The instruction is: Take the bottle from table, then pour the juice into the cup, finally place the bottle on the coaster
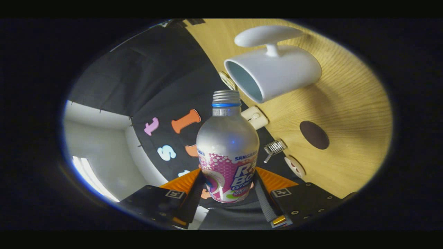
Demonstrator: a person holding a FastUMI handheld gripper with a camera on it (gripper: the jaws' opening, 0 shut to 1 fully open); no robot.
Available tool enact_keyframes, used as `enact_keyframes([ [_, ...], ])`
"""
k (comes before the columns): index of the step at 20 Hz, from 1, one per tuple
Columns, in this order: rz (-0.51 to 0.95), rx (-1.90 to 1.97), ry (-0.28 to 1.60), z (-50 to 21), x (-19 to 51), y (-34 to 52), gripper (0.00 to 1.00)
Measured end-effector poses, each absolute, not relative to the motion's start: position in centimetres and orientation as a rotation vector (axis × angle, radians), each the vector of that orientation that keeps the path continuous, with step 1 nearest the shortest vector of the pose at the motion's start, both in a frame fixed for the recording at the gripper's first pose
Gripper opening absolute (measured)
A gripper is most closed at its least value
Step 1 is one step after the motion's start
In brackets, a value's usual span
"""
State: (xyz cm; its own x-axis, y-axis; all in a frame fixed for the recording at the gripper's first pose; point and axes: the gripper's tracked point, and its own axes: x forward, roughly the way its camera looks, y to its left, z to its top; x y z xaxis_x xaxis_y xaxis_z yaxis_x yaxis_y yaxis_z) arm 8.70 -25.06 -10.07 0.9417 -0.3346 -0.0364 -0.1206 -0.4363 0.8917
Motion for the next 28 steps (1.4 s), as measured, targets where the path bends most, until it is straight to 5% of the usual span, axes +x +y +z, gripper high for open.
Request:
enact_keyframes([
  [9, -0.337, 1.49, -0.025, -13.2, 8.1, -22.9, 0.76],
  [28, -0.309, 0.315, 0.048, -7.5, 8.7, -21.3, 0.77],
])
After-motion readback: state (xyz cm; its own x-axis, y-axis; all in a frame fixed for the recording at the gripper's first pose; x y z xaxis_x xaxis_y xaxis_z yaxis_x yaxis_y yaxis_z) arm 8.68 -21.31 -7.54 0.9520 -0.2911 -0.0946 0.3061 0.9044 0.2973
